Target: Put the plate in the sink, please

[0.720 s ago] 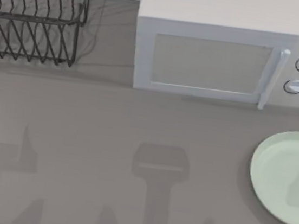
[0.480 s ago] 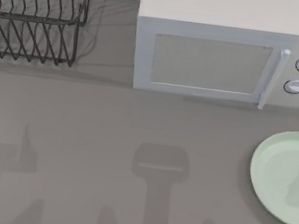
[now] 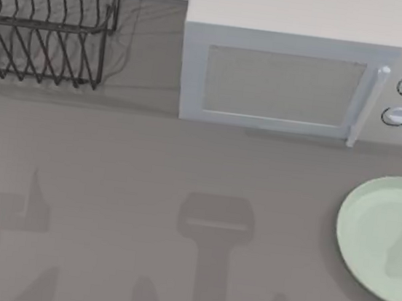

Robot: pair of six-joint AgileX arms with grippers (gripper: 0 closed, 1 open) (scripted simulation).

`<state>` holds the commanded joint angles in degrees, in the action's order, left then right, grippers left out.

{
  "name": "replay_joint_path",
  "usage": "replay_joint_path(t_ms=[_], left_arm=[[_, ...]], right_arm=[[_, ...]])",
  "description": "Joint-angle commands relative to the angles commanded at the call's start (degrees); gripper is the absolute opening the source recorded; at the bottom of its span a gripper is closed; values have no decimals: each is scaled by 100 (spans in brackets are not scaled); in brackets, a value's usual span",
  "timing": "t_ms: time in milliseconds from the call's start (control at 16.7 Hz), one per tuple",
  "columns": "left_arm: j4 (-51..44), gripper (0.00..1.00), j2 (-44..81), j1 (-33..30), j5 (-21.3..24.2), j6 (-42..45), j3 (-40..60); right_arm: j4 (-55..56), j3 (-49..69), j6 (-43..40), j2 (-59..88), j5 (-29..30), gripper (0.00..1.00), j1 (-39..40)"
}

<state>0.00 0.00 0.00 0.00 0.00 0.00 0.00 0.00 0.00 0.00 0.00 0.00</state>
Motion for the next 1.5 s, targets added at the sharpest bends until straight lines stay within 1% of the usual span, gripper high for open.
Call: replay_joint_path(t_ms=[720, 900, 1140, 1500], left_arm=[[0, 100, 0, 0, 0, 0, 0], [0, 100, 0, 0, 0, 0, 0], [0, 100, 0, 0, 0, 0, 0], [0, 100, 0, 0, 0, 0, 0]], right_arm=[[-1, 2, 1, 2, 0, 100, 1], [-277, 339, 108, 363, 0, 100, 105], [-1155, 1426, 452, 1688, 1, 100, 437], [-3051, 3763, 1194, 4895, 1, 100, 1155]])
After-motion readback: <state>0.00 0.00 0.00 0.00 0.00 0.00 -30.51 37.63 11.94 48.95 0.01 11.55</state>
